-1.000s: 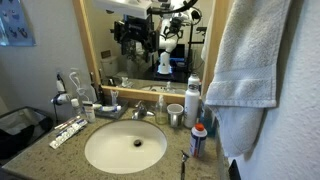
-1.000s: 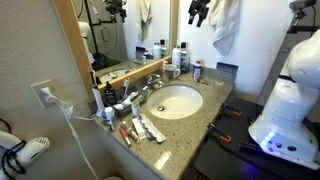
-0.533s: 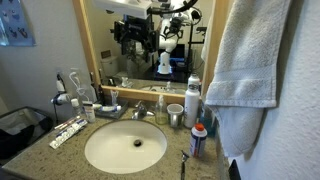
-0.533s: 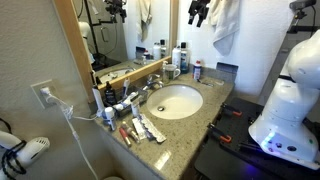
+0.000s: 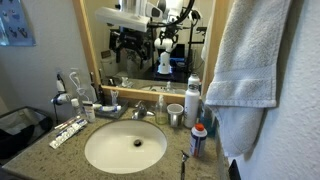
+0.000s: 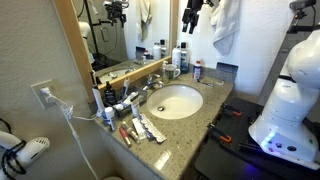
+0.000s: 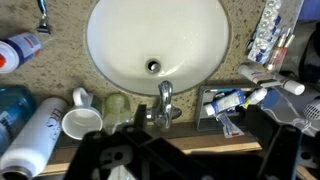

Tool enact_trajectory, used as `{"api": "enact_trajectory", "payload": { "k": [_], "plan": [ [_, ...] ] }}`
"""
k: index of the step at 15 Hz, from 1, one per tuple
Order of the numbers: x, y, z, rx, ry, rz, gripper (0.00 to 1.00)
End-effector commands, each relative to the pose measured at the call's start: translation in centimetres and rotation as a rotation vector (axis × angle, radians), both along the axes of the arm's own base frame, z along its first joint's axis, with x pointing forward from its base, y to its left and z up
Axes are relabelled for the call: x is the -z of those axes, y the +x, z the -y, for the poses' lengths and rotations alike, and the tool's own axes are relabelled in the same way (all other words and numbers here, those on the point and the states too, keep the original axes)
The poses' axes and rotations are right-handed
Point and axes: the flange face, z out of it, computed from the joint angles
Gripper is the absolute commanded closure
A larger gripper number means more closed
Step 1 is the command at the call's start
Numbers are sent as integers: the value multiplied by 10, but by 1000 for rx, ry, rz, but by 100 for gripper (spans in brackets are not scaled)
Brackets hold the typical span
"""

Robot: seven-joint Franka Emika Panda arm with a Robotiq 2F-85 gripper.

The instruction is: Move the tube to the right

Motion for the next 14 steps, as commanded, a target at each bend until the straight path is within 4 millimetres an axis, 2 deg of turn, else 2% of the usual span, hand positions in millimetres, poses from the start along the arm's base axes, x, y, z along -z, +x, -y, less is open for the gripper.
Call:
{"api": "enact_trajectory", "payload": {
  "k": [1,5,8,10,14],
  "plan": [
    [33,50,-32,-193,22,-56,0],
    [84,101,-75,-419,42,-84,0],
    [117,130,-112,-597,46,-98,0],
    [135,145,-142,-713,48,-98,0],
    [154,158,-197,-941,59,-83,0]
  ]
}}
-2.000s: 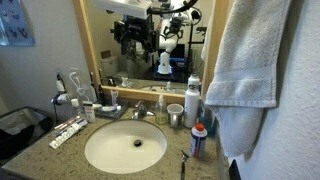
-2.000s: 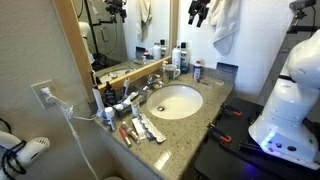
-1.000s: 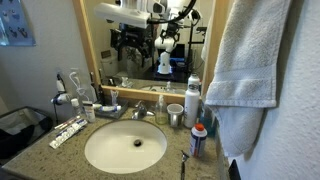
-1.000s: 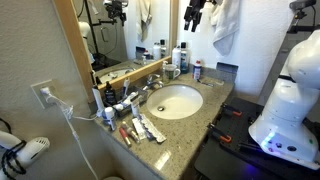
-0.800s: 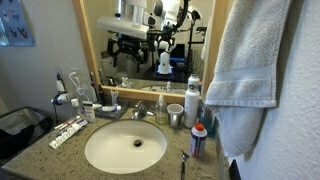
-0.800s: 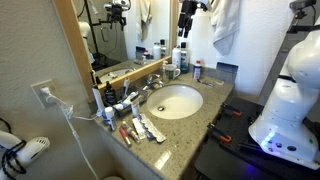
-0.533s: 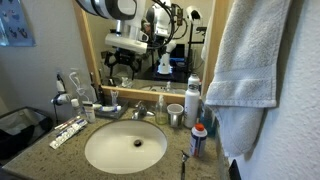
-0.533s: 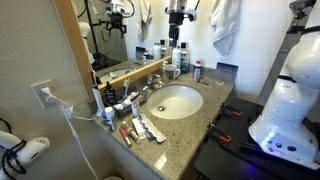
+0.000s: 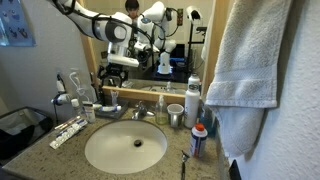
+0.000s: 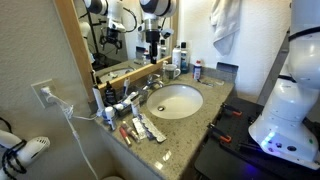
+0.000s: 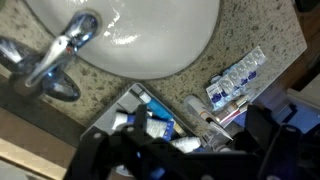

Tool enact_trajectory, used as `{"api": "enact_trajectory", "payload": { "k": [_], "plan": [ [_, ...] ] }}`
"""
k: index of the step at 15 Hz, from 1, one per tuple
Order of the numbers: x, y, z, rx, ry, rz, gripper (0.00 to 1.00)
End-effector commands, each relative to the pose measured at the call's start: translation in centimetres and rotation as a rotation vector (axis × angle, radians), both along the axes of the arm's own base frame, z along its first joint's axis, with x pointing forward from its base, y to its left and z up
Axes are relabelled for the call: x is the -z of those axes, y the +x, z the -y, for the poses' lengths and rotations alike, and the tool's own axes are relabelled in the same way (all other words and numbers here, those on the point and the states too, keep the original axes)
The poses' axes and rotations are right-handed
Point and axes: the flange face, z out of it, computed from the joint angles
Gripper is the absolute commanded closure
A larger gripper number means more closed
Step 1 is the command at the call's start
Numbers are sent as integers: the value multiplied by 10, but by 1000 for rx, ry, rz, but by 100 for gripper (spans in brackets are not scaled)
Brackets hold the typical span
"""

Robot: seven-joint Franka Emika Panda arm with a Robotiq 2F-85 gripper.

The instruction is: Move the tube to the right

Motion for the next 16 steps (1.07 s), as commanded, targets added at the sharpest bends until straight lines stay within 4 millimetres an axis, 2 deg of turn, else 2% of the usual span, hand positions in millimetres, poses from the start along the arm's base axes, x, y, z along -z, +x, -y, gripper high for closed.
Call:
{"api": "enact_trajectory", "payload": {
  "k": [1,6,11,16],
  "plan": [
    [7,12,-37,-199,18,13,0],
    [22,10,-79,-421,30,46,0],
    [33,6,-112,-504,88,85,0],
    [55,2,-139,-578,137,76,0]
  ]
}}
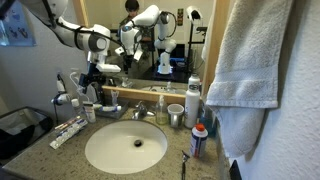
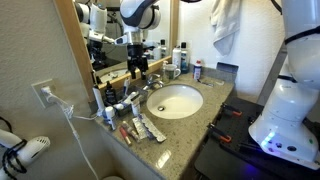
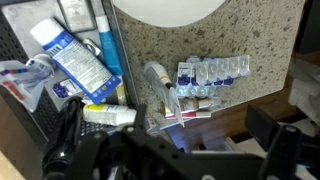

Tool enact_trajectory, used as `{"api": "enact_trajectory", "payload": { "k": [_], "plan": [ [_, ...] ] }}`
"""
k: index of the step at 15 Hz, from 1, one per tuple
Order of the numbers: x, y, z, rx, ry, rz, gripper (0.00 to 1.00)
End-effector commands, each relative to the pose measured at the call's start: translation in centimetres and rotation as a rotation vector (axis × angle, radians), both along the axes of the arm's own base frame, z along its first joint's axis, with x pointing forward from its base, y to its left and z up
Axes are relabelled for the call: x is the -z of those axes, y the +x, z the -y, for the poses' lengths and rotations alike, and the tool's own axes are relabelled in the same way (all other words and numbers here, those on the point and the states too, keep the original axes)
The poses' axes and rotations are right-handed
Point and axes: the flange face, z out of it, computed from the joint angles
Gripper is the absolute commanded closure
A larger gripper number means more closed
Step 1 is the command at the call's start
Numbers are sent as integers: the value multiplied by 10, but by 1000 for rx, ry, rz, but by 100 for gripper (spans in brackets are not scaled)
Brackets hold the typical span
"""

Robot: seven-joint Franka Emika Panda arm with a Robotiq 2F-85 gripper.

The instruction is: Move the tube to the right

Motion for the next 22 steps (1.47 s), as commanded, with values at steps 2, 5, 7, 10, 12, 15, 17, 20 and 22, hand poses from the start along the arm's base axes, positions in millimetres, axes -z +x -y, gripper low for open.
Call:
{"api": "enact_trajectory", "payload": {
  "k": [2,5,7,10,12,15,17,20,22],
  "plan": [
    [23,-2,-18,-68,49,-15,0],
    [41,-6,-22,-86,55,-47,0],
    [53,-9,-23,-83,59,-62,0],
    [66,-9,-25,-76,68,-70,0],
    [71,-8,-28,-67,80,-67,0],
    [82,-10,-33,-73,81,-78,0],
    [88,-11,-33,-66,84,-93,26],
    [91,-10,-32,-62,87,-98,49],
    [91,-9,-31,-58,87,-98,65]
  ]
}}
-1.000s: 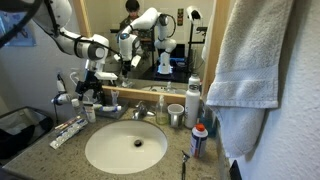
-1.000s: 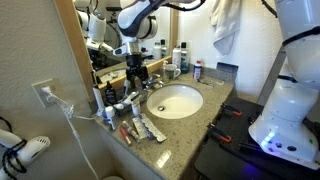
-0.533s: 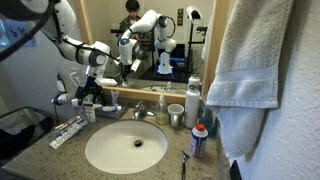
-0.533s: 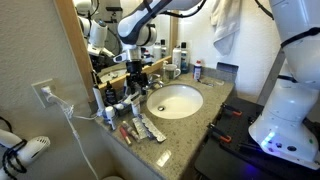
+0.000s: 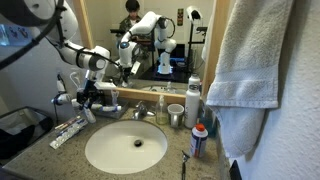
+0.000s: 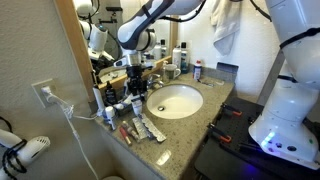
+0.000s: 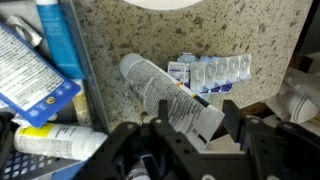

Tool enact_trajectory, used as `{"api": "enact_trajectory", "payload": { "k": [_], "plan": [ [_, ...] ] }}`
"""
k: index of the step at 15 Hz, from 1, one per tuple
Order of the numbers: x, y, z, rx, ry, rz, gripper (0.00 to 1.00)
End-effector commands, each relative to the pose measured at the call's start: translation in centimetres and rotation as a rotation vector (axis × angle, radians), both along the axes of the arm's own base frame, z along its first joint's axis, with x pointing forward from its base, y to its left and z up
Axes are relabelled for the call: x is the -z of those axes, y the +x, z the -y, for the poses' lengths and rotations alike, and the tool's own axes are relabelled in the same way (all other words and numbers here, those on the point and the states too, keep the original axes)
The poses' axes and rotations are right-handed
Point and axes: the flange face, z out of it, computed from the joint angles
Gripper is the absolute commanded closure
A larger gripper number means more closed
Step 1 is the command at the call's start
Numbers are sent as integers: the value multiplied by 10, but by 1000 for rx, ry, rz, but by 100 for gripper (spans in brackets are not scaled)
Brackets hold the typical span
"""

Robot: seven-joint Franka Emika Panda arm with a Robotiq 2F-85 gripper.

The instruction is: Move the tube to the right

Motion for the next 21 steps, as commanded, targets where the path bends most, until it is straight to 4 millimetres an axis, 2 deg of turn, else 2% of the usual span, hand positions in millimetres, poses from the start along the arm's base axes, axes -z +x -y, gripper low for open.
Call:
{"api": "enact_trajectory", "payload": {
  "k": [1,4,6,12,18,21],
  "plan": [
    [-3,4,0,13,23,19,71],
    [-5,8,2,22,22,28,94],
    [-8,11,4,32,21,39,100],
    [-20,28,30,140,24,87,99],
    [-49,54,71,301,10,192,99],
    [-64,52,77,324,-12,161,99]
  ]
}}
